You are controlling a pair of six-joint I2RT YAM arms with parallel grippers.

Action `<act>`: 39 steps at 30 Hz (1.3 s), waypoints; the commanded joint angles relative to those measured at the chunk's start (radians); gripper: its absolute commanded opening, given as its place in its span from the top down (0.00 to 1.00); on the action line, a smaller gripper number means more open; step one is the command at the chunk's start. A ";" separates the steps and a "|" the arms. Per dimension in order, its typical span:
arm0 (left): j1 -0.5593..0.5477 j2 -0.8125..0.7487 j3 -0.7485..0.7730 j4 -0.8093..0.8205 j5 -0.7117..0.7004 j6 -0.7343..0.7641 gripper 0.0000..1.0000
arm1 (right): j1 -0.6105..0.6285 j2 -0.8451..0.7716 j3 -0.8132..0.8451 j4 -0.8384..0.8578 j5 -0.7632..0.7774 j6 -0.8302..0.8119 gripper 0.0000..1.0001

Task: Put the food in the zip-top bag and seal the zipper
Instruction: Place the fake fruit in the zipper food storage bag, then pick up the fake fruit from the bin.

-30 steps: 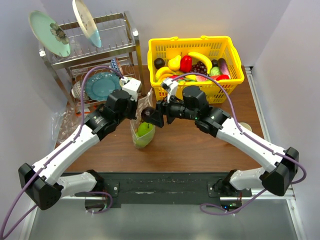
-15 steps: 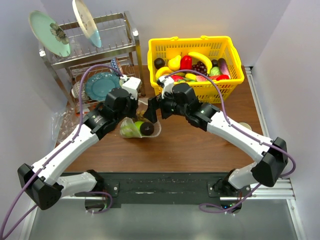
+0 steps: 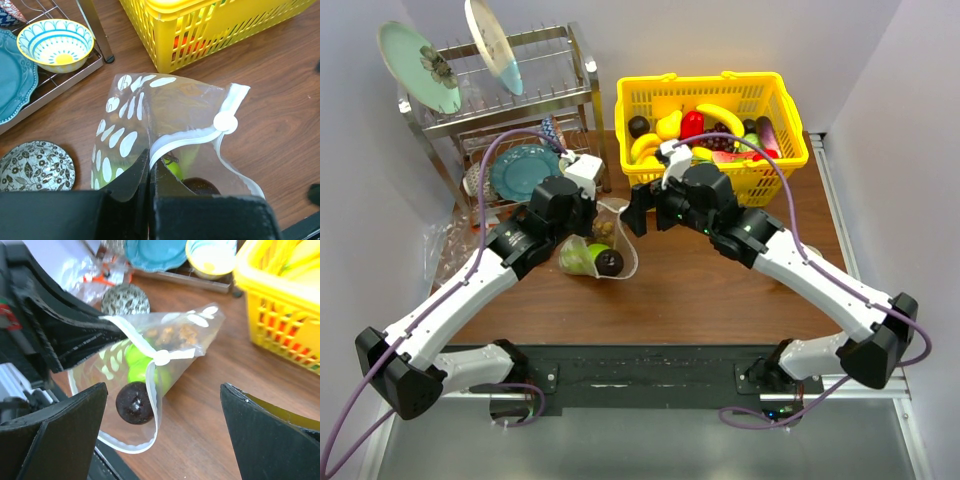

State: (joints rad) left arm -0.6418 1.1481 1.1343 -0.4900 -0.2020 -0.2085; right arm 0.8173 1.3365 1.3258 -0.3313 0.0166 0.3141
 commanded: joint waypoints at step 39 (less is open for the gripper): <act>0.005 -0.183 -0.261 0.288 0.016 0.087 1.00 | -0.460 0.908 1.124 -0.497 -0.279 0.091 0.05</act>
State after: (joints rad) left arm -0.6415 0.9840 0.8852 -0.2581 -0.1814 -0.1371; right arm 0.3401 2.2150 2.4256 -0.7666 -0.1177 0.3546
